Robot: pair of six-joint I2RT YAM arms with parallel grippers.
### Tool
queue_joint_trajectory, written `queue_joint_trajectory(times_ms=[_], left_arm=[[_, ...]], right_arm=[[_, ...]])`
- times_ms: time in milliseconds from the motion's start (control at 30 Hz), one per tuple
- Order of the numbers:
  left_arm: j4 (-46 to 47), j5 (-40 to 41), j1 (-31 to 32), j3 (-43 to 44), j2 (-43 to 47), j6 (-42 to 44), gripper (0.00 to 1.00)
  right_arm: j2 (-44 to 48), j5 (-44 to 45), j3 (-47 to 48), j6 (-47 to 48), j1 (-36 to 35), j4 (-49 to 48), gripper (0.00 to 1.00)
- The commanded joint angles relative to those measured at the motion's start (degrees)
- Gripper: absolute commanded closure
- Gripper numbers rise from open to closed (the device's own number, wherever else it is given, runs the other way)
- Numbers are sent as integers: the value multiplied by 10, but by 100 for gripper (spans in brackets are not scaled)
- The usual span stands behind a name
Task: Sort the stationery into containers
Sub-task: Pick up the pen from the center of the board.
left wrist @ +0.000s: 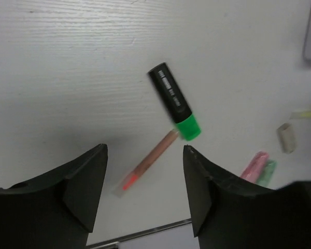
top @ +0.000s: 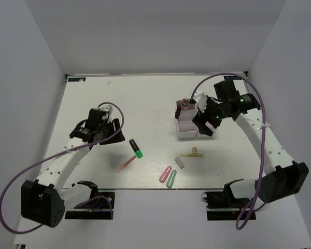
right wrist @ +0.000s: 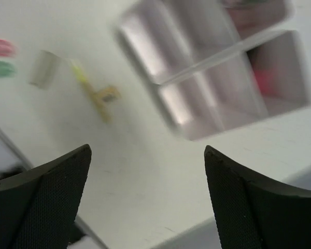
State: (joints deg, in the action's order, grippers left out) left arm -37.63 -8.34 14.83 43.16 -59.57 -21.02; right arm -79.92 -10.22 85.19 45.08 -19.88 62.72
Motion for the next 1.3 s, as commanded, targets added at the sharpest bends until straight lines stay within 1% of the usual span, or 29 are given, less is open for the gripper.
queue_joint_trajectory(times_ms=[0,33,67,100,133,167,200,233,267,300,333,367,400,433,467,500,533,600,633,700,800,1100,1267], left_arm=[[-38,56,49,86,-45,-72,27],[-62,81,84,109,-71,-109,20],[-79,109,96,131,-98,-121,18],[-82,144,106,138,-112,-133,16],[-85,150,121,152,-142,-181,18],[-86,155,130,158,-154,-197,19],[-121,173,134,165,-164,-237,20],[-142,177,137,214,-214,-277,23],[-157,178,141,233,-235,-298,26],[-209,195,147,252,-252,-314,27],[-215,194,150,283,-285,-326,27],[-222,196,158,300,-309,-338,29],[-221,200,162,305,-322,-348,30],[-218,201,165,304,-326,-368,30],[-215,206,166,301,-334,-375,30],[-211,209,174,297,-338,-382,30],[-210,211,177,298,-340,-394,31],[-204,209,180,294,-363,-413,31],[-204,197,180,294,-368,-424,31],[-201,198,187,296,-401,-429,31],[-186,199,194,288,-408,-433,31],[-145,155,167,270,-448,-416,34],[-134,144,149,265,-460,-413,34]], right_arm=[[34,-207,-86,-155,2,-113,9],[42,-231,-118,-189,3,-123,9],[52,-232,-126,-230,1,-147,9],[53,-252,-135,-245,2,-163,9],[64,-255,-142,-267,3,-169,12],[71,-252,-153,-291,3,-185,23],[77,-250,-163,-297,3,-212,40],[83,-243,-179,-321,3,-221,77],[108,-235,-196,-331,4,-242,88],[119,-218,-205,-337,4,-265,95],[138,-199,-215,-346,4,-271,93],[157,-184,-242,-352,4,-289,79],[175,-178,-252,-356,5,-309,59],[184,-166,-270,-358,5,-318,42],[199,-160,-285,-358,5,-321,42],[218,-154,-294,-360,6,-335,38],[223,-134,-309,-363,7,-348,38],[245,-125,-334,-366,10,-363,39],[250,-116,-339,-366,12,-370,39],[257,-114,-343,-369,13,-367,39],[260,-116,-346,-369,12,-368,39],[260,-116,-349,-368,13,-368,38],[258,-113,-351,-369,15,-371,37]])
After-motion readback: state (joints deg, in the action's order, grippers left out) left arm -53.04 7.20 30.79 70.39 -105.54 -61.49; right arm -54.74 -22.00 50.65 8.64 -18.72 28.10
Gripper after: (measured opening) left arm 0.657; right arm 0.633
